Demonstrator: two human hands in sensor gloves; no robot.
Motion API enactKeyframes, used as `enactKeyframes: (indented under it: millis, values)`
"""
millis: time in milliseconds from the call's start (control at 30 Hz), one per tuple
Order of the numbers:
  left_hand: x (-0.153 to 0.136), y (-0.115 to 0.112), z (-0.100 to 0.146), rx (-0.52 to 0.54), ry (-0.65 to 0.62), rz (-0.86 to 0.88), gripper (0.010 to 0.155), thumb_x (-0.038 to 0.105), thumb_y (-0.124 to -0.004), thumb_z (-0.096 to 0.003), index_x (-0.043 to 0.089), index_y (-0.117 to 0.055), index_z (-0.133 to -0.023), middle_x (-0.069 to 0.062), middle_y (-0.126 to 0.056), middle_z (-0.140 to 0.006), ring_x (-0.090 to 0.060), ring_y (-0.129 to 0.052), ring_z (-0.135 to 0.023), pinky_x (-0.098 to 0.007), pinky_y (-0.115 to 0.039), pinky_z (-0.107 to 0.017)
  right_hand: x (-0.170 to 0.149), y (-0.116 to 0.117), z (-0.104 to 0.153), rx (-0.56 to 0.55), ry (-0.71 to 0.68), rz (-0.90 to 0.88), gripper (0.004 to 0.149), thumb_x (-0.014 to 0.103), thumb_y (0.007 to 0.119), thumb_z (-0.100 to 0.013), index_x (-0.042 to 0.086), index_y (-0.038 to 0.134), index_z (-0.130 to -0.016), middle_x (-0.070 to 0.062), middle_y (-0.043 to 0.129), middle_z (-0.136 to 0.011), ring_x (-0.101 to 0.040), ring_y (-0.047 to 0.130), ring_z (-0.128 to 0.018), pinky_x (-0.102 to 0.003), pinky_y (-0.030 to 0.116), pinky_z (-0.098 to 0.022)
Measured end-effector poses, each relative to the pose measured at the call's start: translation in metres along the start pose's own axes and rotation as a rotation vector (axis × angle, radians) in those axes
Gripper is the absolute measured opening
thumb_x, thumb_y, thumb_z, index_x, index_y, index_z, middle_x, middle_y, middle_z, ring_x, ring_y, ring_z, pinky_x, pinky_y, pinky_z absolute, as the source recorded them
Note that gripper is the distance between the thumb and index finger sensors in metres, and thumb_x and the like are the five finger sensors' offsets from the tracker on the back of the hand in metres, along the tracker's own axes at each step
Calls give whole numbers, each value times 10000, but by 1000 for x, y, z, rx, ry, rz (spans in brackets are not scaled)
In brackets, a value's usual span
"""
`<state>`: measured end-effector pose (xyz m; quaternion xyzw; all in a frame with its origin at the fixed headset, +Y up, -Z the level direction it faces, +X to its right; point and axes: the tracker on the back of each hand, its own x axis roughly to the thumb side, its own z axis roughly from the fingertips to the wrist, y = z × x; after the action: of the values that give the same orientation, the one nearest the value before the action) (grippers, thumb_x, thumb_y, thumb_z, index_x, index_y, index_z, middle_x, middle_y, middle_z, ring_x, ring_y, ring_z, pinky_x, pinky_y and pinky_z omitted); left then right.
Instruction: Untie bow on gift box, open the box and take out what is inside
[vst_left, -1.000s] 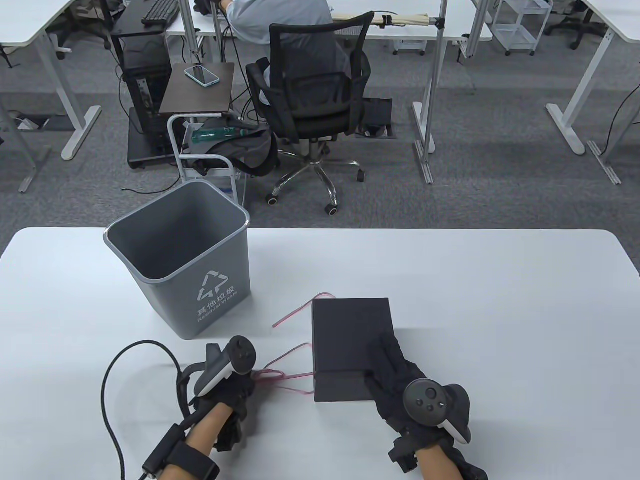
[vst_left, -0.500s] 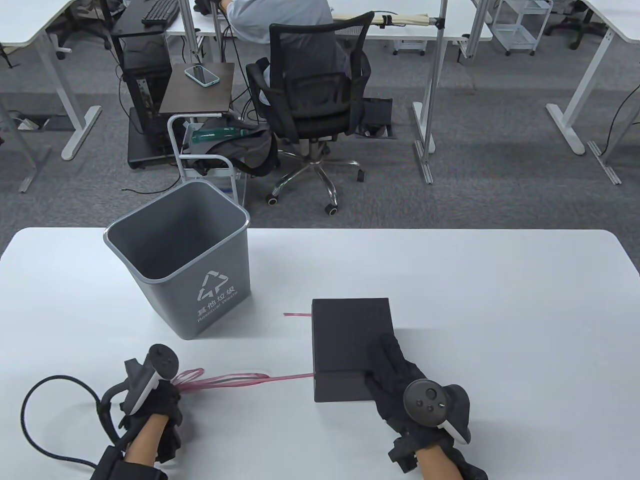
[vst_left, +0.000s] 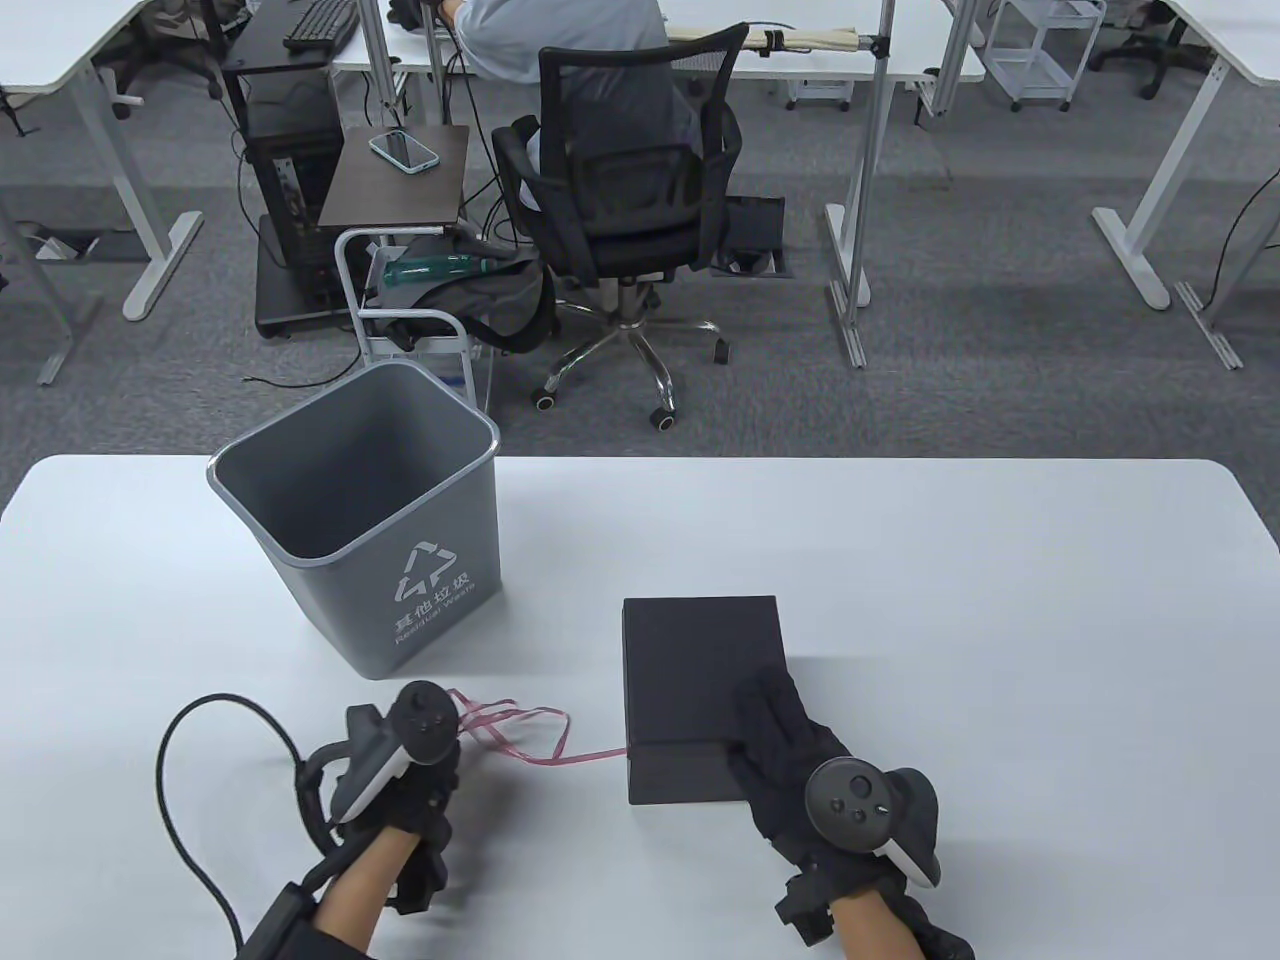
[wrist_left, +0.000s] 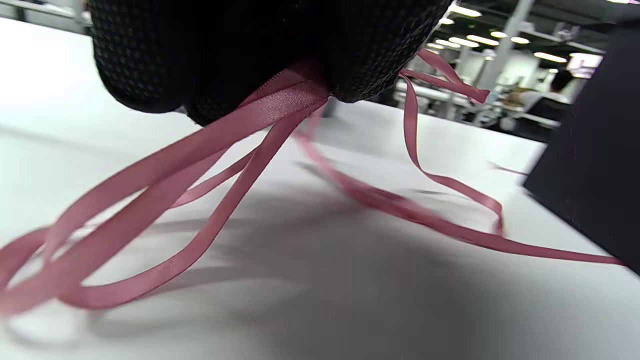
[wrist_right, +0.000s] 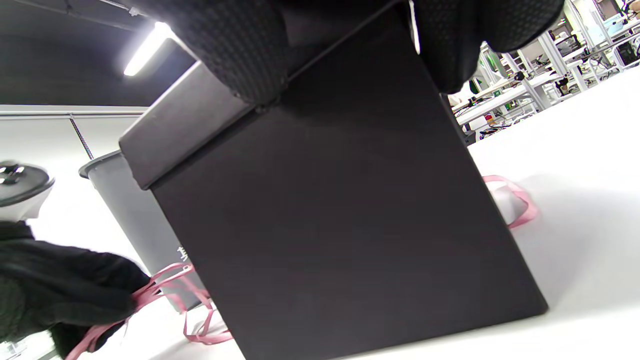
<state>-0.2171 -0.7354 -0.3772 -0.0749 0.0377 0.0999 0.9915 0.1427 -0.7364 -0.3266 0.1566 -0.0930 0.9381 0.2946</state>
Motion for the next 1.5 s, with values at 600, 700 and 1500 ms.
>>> enactKeyframes:
  millis: [600,700,1500]
  values:
    - [79,-60,-12,-70,-421,-223,579,419,-909,-472,215,-793,-1001,-83,-889,-942,-307,-909,-813,-453,-856,-621,1,0,0,4,2,0,691,383,773,-600,265,428,-1187,-35,301,-1234,-516,749,-856,-645,608,-655]
    - [87,-64,1,27,-497,-247,391,319,-941,-465,201,-930,-837,-74,-1018,-744,-260,-1031,-627,-401,-959,-470,1,0,0,4,2,0,690,385,772,-601,267,426,-1186,-35,300,-1234,-516,747,-856,-645,608,-656]
    - [-9,-52,-19,-101,-209,138,388,331,-866,-532,119,-876,-857,-120,-985,-685,-234,-1013,-497,-338,-955,-353,0,0,0,5,5,1,691,386,774,-600,266,428,-1187,-32,302,-1234,-516,751,-855,-644,611,-654]
